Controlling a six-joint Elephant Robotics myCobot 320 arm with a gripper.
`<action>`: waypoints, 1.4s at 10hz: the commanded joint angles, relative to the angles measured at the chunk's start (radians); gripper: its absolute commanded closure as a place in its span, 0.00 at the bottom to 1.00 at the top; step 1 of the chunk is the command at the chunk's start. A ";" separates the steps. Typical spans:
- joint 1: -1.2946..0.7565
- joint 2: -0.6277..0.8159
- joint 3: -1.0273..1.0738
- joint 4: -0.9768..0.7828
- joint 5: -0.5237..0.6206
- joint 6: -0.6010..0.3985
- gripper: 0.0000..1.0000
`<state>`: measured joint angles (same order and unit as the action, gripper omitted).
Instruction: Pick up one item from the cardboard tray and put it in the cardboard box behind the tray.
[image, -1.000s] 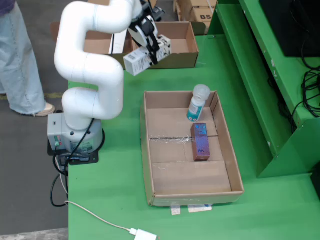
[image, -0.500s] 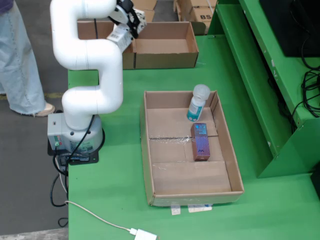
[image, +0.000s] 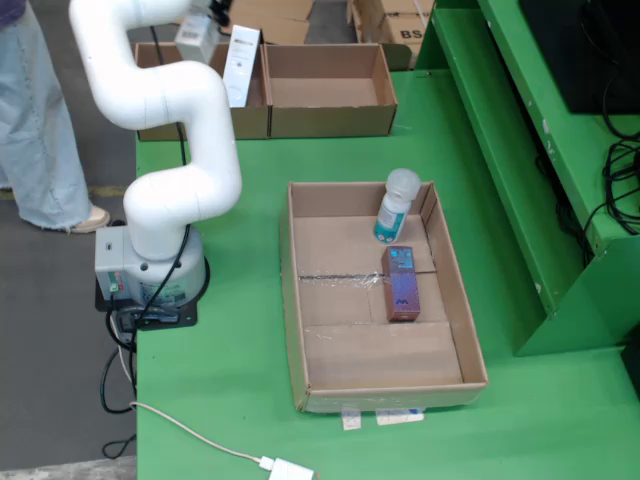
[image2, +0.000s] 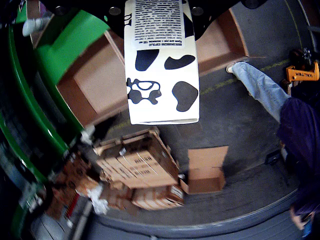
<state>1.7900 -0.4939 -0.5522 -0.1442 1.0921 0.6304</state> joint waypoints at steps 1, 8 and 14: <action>0.352 -0.620 0.552 0.186 -0.060 -0.038 1.00; 0.295 -0.628 0.552 -0.166 0.132 0.145 1.00; 0.095 -0.698 0.552 0.656 -0.139 -0.334 1.00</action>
<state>1.9481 -1.2961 -0.0290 0.3021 0.9678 0.3053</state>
